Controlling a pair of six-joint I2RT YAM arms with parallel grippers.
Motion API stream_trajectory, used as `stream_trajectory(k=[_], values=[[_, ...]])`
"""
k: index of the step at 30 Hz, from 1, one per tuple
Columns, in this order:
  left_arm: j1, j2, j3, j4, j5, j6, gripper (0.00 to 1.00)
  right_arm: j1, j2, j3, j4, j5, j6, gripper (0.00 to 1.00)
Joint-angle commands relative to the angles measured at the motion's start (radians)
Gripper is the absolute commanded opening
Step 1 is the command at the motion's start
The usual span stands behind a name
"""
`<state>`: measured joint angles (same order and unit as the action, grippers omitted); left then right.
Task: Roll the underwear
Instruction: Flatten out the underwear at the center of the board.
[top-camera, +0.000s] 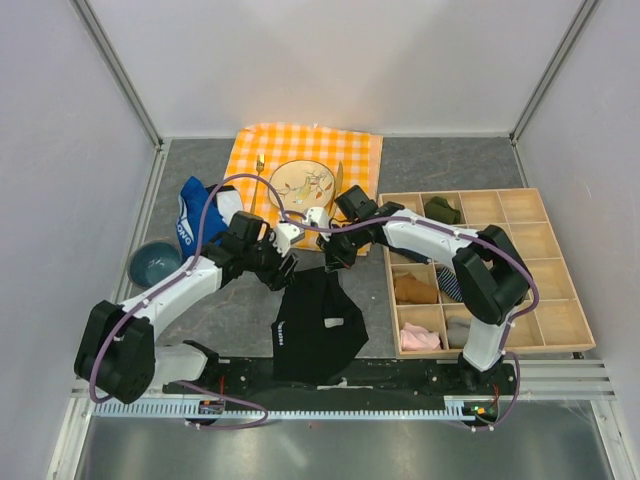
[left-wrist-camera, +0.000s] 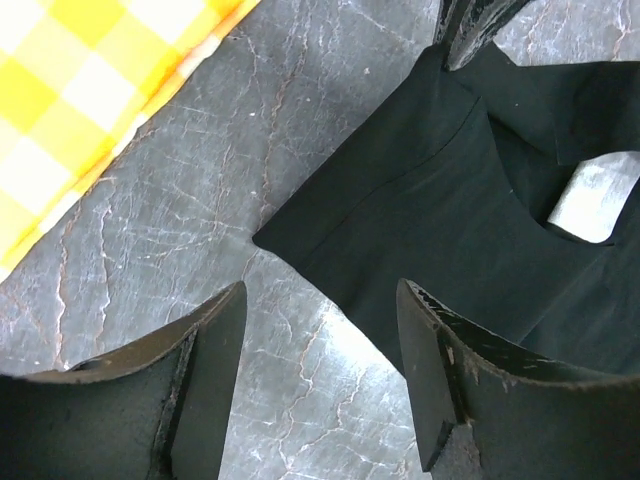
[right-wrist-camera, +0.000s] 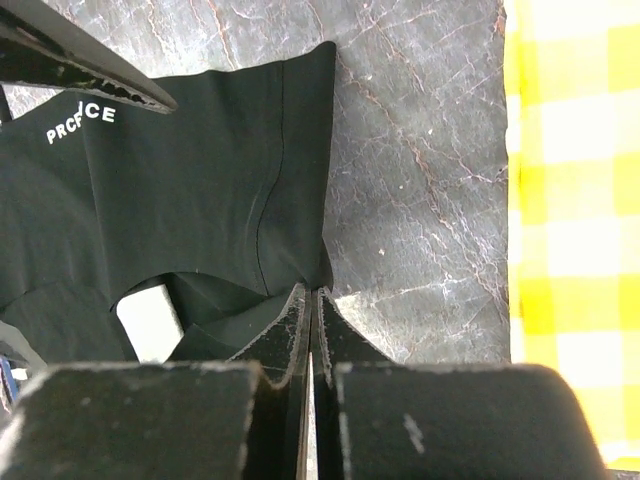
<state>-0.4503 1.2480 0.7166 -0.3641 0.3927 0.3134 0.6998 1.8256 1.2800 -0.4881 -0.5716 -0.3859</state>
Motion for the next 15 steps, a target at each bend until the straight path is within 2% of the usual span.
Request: stream_trajectory(k=[1, 10, 15], values=[[0.001, 0.062, 0.046, 0.053, 0.084, 0.147, 0.68, -0.017, 0.001, 0.028, 0.011, -0.056, 0.019, 0.02], [0.016, 0.270, 0.150, 0.002, 0.080, 0.118, 0.66, -0.069, 0.046, 0.010, 0.029, -0.057, 0.050, 0.03], [0.016, 0.337, 0.211, 0.004, 0.077, 0.105, 0.65, -0.086, 0.081, 0.009, 0.029, -0.051, 0.061, 0.04]])
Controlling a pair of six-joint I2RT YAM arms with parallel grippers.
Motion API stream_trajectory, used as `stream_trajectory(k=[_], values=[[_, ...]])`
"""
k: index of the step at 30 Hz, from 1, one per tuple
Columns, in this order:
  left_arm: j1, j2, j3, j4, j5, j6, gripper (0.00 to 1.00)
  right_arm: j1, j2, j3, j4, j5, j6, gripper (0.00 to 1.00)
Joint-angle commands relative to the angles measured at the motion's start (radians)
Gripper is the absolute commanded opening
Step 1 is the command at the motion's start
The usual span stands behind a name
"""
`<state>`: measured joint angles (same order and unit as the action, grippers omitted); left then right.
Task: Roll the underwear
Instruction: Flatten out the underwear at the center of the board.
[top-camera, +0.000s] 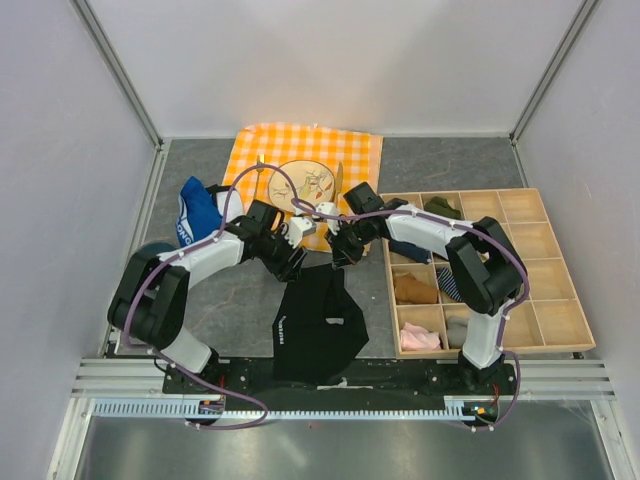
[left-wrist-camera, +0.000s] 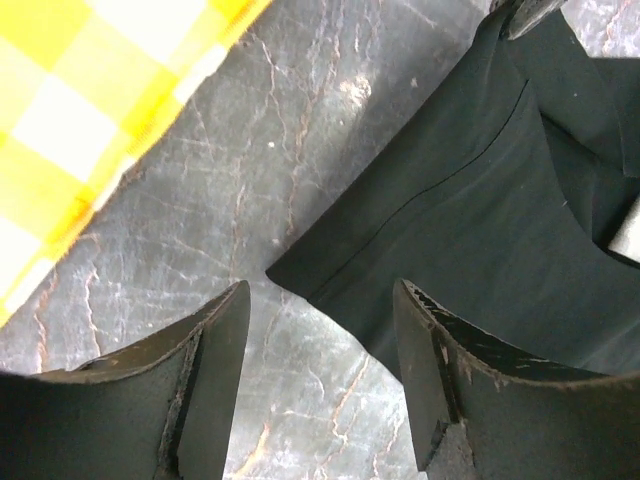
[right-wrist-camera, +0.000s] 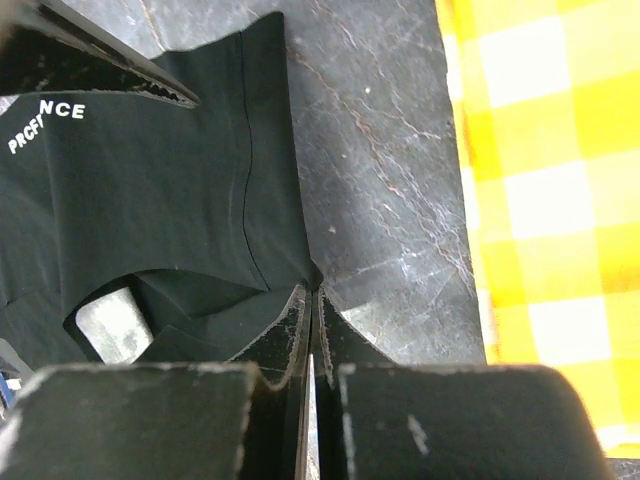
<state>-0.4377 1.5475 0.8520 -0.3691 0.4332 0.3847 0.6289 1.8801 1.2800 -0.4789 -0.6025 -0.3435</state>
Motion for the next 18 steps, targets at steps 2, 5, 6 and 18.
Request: stream_trajectory(k=[2, 5, 6, 18], values=[[0.004, 0.066, 0.087, 0.010, 0.039, 0.037, 0.65, -0.024, 0.039, 0.010, 0.020, -0.023, 0.026, 0.04], [0.004, 0.109, 0.102, 0.003, 0.047, 0.046, 0.64, -0.041, 0.045, 0.010, 0.022, -0.032, 0.031, 0.05], [0.004, 0.120, 0.110, -0.001, 0.056, 0.051, 0.63, -0.044, 0.045, 0.010, 0.022, -0.036, 0.032, 0.05], [0.002, 0.218, 0.169, -0.047, 0.099, 0.028, 0.38, -0.061, 0.060, 0.010, 0.020, -0.079, 0.037, 0.05]])
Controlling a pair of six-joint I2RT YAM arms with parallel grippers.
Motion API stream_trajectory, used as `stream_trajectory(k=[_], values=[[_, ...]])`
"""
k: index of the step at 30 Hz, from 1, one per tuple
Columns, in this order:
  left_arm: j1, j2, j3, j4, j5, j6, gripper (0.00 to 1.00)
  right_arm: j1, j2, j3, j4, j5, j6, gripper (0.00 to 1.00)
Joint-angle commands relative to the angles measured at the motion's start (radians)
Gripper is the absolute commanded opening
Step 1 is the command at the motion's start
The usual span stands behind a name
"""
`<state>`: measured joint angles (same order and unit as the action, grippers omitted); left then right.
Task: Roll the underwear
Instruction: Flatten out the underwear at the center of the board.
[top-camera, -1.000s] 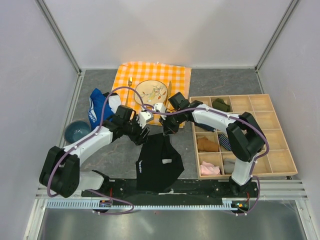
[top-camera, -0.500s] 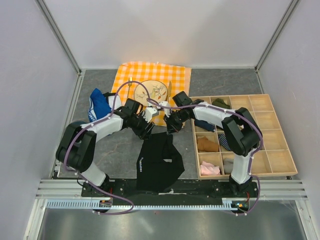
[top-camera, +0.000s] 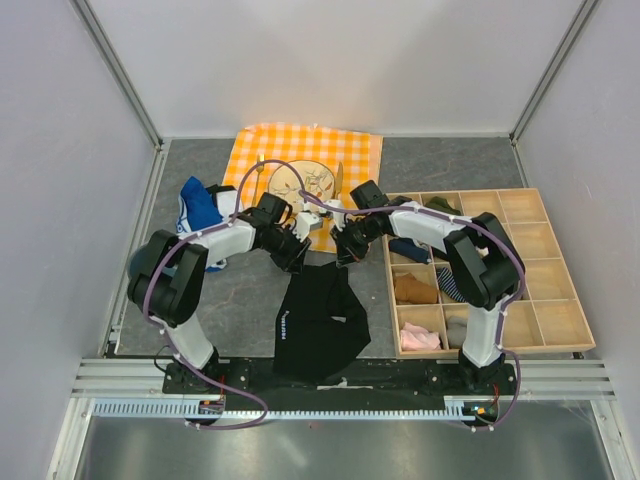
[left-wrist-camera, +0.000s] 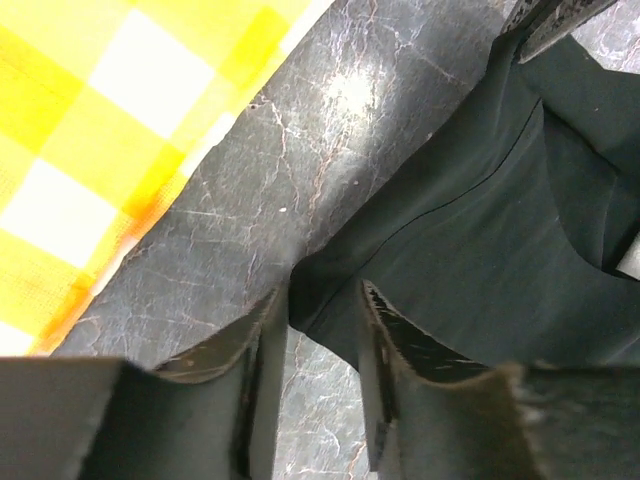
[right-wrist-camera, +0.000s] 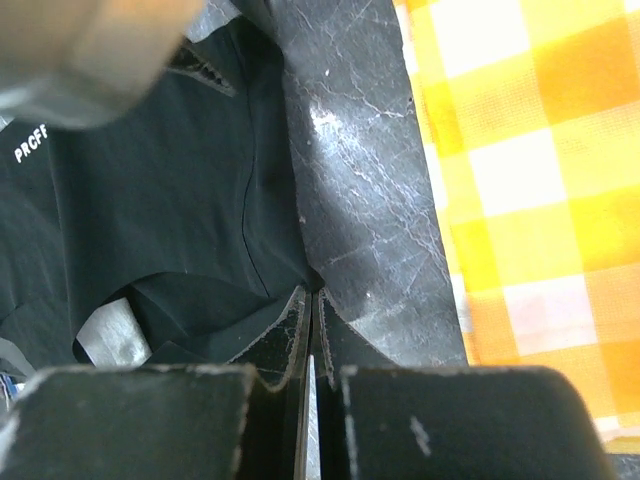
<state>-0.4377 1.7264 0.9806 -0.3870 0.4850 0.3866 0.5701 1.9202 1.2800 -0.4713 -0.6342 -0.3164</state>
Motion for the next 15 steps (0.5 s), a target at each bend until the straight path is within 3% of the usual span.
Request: stream_trajectory(k=[1, 4, 10, 15], values=[[0.002, 0.054, 0.050, -0.045, 0.050, 0.018, 0.22, -0.001, 0.023, 0.010, 0.013, -0.051, 0.010, 0.05], [0.002, 0.062, 0.075, -0.069, 0.032, -0.008, 0.02, -0.001, 0.023, 0.010, 0.011, -0.062, 0.007, 0.05], [0.004, -0.085, 0.046, -0.044, 0.021, -0.130, 0.02, 0.001, -0.009, 0.019, -0.003, -0.085, -0.010, 0.04], [0.002, -0.319, -0.025, -0.039, 0.017, -0.254, 0.02, 0.020, -0.114, 0.038, -0.047, -0.061, -0.082, 0.03]])
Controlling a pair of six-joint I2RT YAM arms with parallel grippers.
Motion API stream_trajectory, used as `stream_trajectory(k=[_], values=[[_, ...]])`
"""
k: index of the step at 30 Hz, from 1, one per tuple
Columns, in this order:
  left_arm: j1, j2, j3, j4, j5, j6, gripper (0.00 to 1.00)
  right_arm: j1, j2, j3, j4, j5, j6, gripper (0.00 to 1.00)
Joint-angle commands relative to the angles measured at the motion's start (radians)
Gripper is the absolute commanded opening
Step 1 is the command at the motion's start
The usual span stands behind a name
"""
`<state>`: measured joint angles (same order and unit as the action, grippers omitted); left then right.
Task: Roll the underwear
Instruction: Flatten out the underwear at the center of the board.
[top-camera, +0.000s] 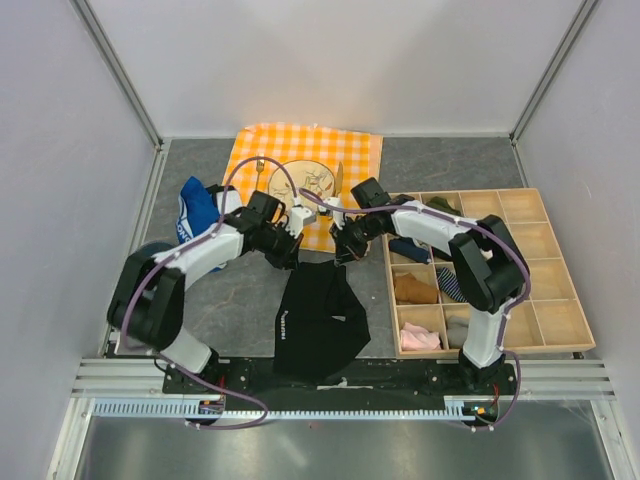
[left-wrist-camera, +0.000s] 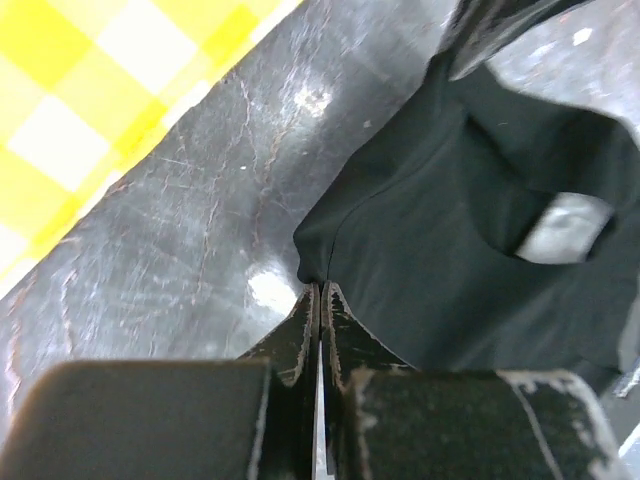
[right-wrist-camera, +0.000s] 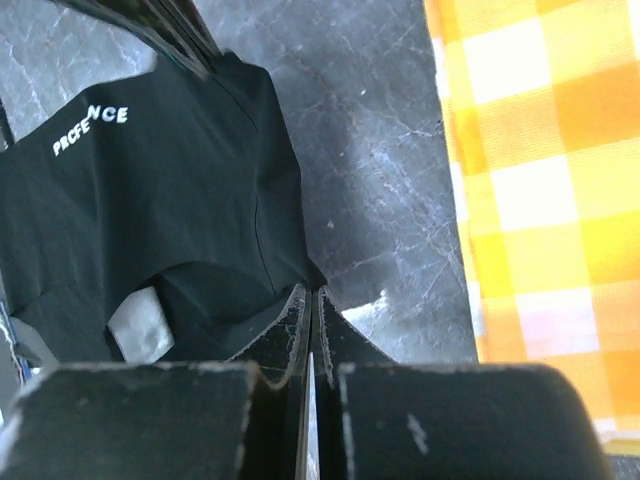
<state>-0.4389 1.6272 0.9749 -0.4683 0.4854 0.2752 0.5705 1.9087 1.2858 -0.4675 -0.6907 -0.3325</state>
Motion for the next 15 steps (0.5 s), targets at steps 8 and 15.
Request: stream_trajectory(k=[8, 15], values=[[0.002, -0.617, -0.039, -0.023, 0.071, -0.266, 0.02, 0.089, -0.325, 0.168, -0.294, 0.066, -0.255, 0.02], [-0.011, -0.840, 0.031, -0.067, 0.176, -0.424, 0.02, 0.308, -0.505, 0.329, -0.444, 0.152, -0.336, 0.04]])
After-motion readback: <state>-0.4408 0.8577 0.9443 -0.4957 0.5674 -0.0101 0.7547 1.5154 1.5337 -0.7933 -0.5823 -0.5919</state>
